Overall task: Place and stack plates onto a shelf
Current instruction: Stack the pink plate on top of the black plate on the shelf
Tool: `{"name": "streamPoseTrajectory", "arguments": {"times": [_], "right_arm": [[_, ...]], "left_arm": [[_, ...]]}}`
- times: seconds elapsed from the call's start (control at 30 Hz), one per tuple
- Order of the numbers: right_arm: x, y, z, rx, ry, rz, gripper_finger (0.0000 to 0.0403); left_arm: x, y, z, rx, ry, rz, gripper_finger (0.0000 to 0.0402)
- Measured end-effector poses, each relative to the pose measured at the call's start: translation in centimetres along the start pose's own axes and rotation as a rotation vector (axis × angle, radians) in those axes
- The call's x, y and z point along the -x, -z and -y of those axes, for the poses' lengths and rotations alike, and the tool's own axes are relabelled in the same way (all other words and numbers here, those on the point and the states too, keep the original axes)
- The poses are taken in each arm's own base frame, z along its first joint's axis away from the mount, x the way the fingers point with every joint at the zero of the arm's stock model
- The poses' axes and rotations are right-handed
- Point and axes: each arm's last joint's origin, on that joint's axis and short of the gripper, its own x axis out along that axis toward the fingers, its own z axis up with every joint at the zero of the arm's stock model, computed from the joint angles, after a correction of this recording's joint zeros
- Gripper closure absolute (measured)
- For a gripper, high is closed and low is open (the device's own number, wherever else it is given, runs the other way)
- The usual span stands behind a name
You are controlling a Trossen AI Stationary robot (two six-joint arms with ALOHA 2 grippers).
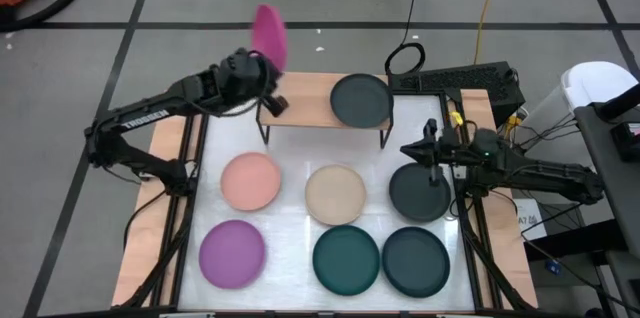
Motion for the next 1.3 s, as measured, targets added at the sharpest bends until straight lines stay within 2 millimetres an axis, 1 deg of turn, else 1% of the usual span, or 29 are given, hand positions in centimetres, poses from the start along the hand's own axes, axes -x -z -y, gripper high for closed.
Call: {"name": "streamPoseTrajectory", "arguments": {"times": [0.07,0.13,0.3,0.43,0.53,0.63,0.8,0.9,1.07,1.3], "right_arm": [[0.4,-0.3,-0.1,0.02,-0.005,0.03,0.0383],[0.7,-0.5,-0.2,0.03,-0.009,0.049,0.0383],[1.3,-0.9,-0.4,0.038,-0.016,0.093,0.0383],[1.6,-1.0,-0.5,0.039,-0.018,0.1,0.0383],[1.6,-0.9,-0.4,0.037,-0.016,0.09,0.0383],[1.6,-0.8,-0.4,0.034,-0.015,0.083,0.0383],[1.6,-0.7,-0.4,0.031,-0.013,0.07,0.0383],[1.6,-0.6,-0.4,0.033,-0.012,0.066,0.0383],[1.6,-0.6,-0.4,0.045,-0.011,0.063,0.0383],[1.6,-0.6,-0.4,0.038,-0.011,0.059,0.0383]], "left_arm": [[-0.7,-1.2,1.4,-0.045,0.065,0.06,0.0391],[-1.8,-1.9,3.0,-0.115,0.131,0.07,0.0391],[-5.3,-3.2,6.9,-0.293,0.24,0.067,0.0391],[-8.3,-3.9,9.1,-0.416,0.314,0.076,0.0391],[-10.4,-4.2,10.0,-0.457,0.366,0.08,0.0391],[-11.9,-4.2,10.6,-0.479,0.414,0.053,0.0391],[-13.1,-3.4,11.1,-0.537,0.455,-0.05,0.0391],[-13.4,-2.6,11.2,-0.554,0.473,-0.111,0.0391],[-13.2,-2.0,11.2,-0.556,0.493,-0.181,0.0391],[-13.5,-1.3,10.4,-0.51,0.486,-0.264,0.0391]]}}
